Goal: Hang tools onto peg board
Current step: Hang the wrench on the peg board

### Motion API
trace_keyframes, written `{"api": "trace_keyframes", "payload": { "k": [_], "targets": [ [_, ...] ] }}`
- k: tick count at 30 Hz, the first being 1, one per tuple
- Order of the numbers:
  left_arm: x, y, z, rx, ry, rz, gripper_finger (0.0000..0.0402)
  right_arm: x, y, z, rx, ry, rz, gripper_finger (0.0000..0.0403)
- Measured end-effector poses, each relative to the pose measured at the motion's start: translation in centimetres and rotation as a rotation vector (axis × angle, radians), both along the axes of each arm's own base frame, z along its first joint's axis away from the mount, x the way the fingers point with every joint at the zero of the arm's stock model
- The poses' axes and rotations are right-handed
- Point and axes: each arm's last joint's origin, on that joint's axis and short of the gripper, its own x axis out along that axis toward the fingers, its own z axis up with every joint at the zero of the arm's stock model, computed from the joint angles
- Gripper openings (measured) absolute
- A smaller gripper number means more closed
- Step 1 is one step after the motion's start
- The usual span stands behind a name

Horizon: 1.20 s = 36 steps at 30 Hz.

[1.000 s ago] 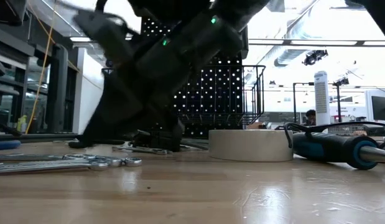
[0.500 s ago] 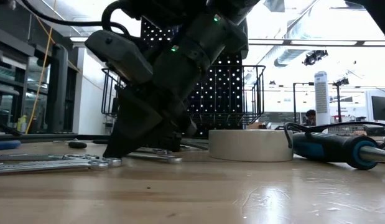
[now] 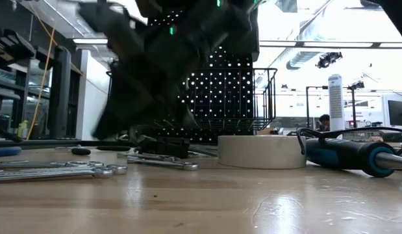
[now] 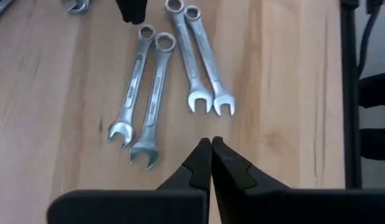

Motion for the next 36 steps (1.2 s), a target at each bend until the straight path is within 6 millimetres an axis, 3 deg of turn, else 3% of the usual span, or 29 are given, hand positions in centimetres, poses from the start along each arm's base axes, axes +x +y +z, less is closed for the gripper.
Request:
{"api": "trace_keyframes", "payload": {
  "k": [13, 25, 36],
  "targets": [
    [-0.1, 0.1, -0.1, 0.013, 0.01, 0.001, 0.0, 0.4, 1.1, -2.9, 0.06, 0.018, 0.021, 0.0],
    [0.0, 0.3, -0.4, 0.112, -0.007, -0.055, 0.0003, -0.4, 0.5, -3.5, 0.017, 0.133, 0.041, 0.0],
    [1.9, -0.5, -4.0, 0.234, 0.065, -0.233, 0.0101, -0.2, -0.4, -4.0, 0.052, 0.157, 0.055, 0.0]
  ]
}}
